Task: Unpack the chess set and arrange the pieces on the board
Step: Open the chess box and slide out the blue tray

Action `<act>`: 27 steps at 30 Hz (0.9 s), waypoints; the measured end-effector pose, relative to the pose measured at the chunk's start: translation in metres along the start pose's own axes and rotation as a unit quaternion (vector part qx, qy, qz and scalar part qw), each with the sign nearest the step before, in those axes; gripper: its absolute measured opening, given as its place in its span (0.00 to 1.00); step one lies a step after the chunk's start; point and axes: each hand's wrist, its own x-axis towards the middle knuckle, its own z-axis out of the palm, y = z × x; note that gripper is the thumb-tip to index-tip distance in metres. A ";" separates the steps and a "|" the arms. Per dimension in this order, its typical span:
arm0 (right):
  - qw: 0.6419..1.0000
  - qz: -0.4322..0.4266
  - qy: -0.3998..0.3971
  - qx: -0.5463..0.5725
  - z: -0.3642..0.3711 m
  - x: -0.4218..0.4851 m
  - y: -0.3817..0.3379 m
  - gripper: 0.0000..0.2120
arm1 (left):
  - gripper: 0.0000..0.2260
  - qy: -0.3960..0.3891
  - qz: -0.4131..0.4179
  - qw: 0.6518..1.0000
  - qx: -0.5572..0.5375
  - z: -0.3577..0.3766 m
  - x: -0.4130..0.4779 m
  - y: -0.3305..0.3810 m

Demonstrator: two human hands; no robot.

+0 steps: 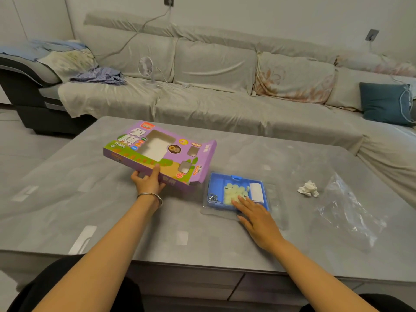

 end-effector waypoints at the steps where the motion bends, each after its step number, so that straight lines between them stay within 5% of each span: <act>1: 1.000 0.008 -0.003 0.013 -0.001 0.000 -0.002 0.34 | 0.27 -0.011 -0.001 1.000 -0.003 0.002 -0.001 0.000; 5: 0.963 0.108 0.023 0.245 -0.019 0.007 -0.033 0.28 | 0.25 -0.045 -0.018 0.998 -0.036 0.024 -0.019 -0.005; 8: 0.854 0.181 0.019 0.488 -0.049 0.032 -0.062 0.32 | 0.22 -0.083 -0.032 0.994 -0.057 0.055 -0.035 -0.011; 15: 0.639 0.259 0.137 0.712 -0.114 0.097 -0.033 0.16 | 0.26 -0.182 -0.012 0.983 -0.027 0.149 -0.070 -0.005; 19: 0.588 0.285 0.195 0.731 -0.153 0.112 0.030 0.12 | 0.24 -0.229 -0.051 0.972 -0.008 0.201 -0.060 -0.005; 22: 0.581 0.294 0.220 0.727 -0.183 0.118 0.089 0.04 | 0.23 -0.189 -0.082 0.978 -0.031 0.237 -0.042 -0.004; 27: 0.570 0.314 0.213 0.729 -0.186 0.133 0.185 0.04 | 0.20 -0.209 -0.050 0.971 0.103 0.289 -0.015 -0.040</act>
